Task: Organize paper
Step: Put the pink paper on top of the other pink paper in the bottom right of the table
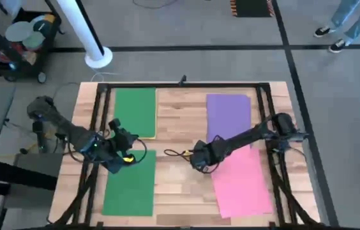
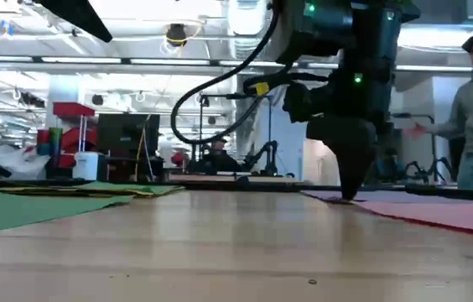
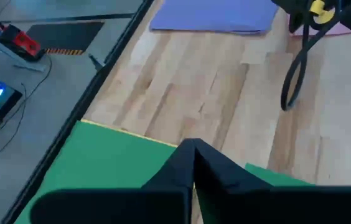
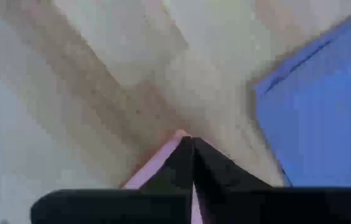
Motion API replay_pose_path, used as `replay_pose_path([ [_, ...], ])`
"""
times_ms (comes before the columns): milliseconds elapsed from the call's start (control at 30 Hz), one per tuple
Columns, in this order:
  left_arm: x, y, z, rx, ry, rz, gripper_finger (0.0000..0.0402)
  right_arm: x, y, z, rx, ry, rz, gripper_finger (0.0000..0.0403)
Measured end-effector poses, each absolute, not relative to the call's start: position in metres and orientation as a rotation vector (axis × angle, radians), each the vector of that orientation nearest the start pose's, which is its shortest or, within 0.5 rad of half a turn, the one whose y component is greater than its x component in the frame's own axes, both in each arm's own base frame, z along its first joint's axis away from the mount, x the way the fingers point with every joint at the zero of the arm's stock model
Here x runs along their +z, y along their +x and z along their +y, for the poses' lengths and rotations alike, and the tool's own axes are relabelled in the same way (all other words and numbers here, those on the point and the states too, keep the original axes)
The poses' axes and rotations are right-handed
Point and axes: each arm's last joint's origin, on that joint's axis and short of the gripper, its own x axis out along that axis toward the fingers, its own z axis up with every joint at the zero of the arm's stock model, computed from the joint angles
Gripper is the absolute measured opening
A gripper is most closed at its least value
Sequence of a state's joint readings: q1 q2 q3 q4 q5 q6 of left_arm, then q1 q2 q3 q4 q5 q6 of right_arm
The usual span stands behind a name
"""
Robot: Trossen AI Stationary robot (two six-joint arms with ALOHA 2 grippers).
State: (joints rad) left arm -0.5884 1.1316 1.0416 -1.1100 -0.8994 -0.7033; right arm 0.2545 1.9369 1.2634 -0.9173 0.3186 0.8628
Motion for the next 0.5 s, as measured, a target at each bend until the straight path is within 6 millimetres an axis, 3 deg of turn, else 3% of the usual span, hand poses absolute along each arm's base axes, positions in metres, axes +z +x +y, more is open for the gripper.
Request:
replay_pose_path([
  [333,0.3,0.169,-0.086,0.545,0.162,0.717,0.0,0.164,0.343,0.09,-0.63,0.257,1.295,0.0],
  [500,0.3,0.169,-0.086,0.545,0.161,0.716,0.0,0.163,0.35,0.095,-0.573,0.35,1.242,0.0],
])
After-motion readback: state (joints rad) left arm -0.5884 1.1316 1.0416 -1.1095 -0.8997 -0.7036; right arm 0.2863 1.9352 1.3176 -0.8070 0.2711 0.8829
